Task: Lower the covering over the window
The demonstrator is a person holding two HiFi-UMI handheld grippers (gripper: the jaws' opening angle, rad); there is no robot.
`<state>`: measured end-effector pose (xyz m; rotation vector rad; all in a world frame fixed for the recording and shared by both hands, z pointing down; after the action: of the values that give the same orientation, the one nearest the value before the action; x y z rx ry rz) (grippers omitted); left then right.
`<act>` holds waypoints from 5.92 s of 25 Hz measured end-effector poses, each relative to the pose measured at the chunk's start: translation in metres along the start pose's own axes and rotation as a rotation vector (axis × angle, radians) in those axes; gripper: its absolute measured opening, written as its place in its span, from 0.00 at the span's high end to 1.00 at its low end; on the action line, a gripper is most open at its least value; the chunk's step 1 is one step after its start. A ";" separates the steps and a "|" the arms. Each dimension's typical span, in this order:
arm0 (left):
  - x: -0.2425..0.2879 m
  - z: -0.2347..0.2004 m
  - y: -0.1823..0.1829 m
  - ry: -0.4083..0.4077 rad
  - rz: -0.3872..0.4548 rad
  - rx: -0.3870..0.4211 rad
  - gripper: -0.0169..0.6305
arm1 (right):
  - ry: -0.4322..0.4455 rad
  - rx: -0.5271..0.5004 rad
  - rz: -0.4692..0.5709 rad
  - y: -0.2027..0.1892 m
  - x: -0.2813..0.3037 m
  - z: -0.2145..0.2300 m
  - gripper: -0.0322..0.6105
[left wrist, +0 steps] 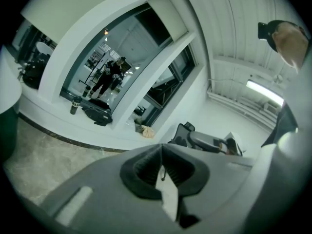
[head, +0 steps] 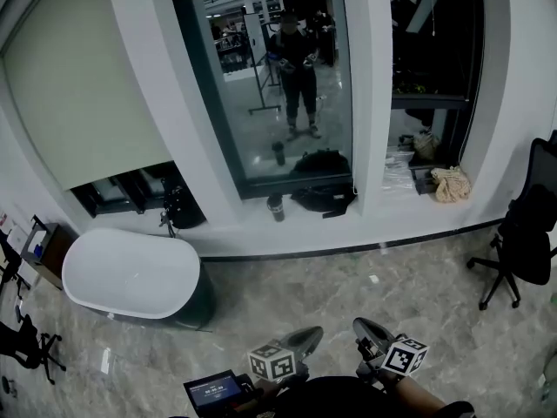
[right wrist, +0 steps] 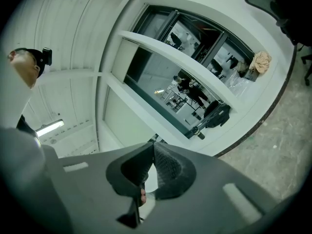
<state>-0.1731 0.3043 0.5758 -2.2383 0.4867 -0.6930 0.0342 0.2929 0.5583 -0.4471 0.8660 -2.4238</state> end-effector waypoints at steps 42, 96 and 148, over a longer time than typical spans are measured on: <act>0.285 -0.224 0.292 -0.210 -0.084 0.082 0.97 | -0.156 0.032 0.124 0.275 0.193 0.227 0.90; 0.478 -0.269 0.583 -0.206 0.162 0.751 0.97 | -0.081 -0.200 0.170 0.503 0.304 0.348 0.93; 0.359 -0.345 0.546 -0.069 0.379 0.289 0.83 | -0.590 -1.181 -0.261 0.532 0.368 0.299 0.94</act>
<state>-0.1743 -0.4304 0.4940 -1.8257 0.7053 -0.4534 0.0675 -0.4140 0.4764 -1.6487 1.9246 -1.5196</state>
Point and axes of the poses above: the fingertips, and each gripper's own axes: x forward along the fingers, z to its right, y out of its top, the point moved 8 cm from there along -x, backward along the fingers, and after that the axes turned 11 degrees about -z, right-handed, at the moved point
